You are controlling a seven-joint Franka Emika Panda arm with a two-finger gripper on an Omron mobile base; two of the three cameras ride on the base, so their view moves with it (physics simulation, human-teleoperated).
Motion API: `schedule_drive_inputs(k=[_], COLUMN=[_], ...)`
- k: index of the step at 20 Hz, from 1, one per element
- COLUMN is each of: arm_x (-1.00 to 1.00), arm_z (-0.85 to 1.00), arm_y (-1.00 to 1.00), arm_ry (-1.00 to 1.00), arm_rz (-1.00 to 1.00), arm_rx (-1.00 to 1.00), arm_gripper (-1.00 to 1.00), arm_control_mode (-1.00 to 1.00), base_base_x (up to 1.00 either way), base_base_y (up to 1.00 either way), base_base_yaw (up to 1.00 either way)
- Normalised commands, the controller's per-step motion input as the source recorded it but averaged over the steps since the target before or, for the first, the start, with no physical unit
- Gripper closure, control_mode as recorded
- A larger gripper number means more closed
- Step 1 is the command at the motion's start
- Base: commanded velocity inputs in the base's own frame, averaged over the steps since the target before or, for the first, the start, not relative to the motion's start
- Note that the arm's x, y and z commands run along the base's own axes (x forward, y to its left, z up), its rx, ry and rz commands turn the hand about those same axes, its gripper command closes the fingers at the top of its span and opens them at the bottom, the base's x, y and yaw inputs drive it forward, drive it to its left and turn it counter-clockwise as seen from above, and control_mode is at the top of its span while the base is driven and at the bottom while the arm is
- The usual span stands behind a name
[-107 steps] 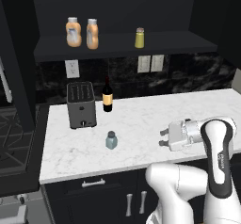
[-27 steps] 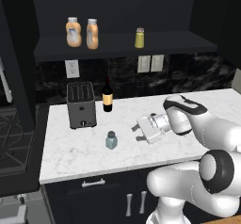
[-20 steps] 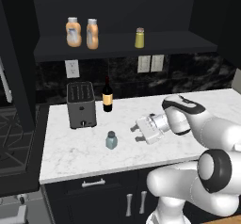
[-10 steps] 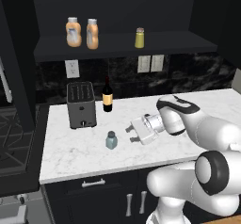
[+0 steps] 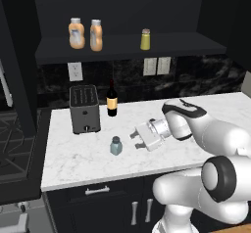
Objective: Put the shaker and condiment bottle from the counter next to their counterparts in the cabinet.
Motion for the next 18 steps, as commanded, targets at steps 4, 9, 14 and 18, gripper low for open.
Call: schedule_drive_inputs(k=[4, 9, 14, 18], arm_x=[0.0, 0.0, 0.0, 0.0], arm_z=[0.0, -0.09, -0.06, 0.0], arm_y=[0.0, 0.09, 0.01, -0.01], arm_ry=[0.02, 0.04, 0.04, 0.04], arm_rz=[0.09, 0.1, 0.09, 0.04], arm_rx=[0.0, 0.0, 0.0, 0.0], arm_gripper=[-1.0, -1.0, -1.0, -1.0], arm_control_mode=[-1.0, -1.0, -1.0, -1.0], base_base_x=[0.0, 0.0, 0.0, 0.0], base_base_y=[0.0, 0.0, 0.0, 0.0], base_base_yaw=[0.0, 0.0, 0.0, 0.0])
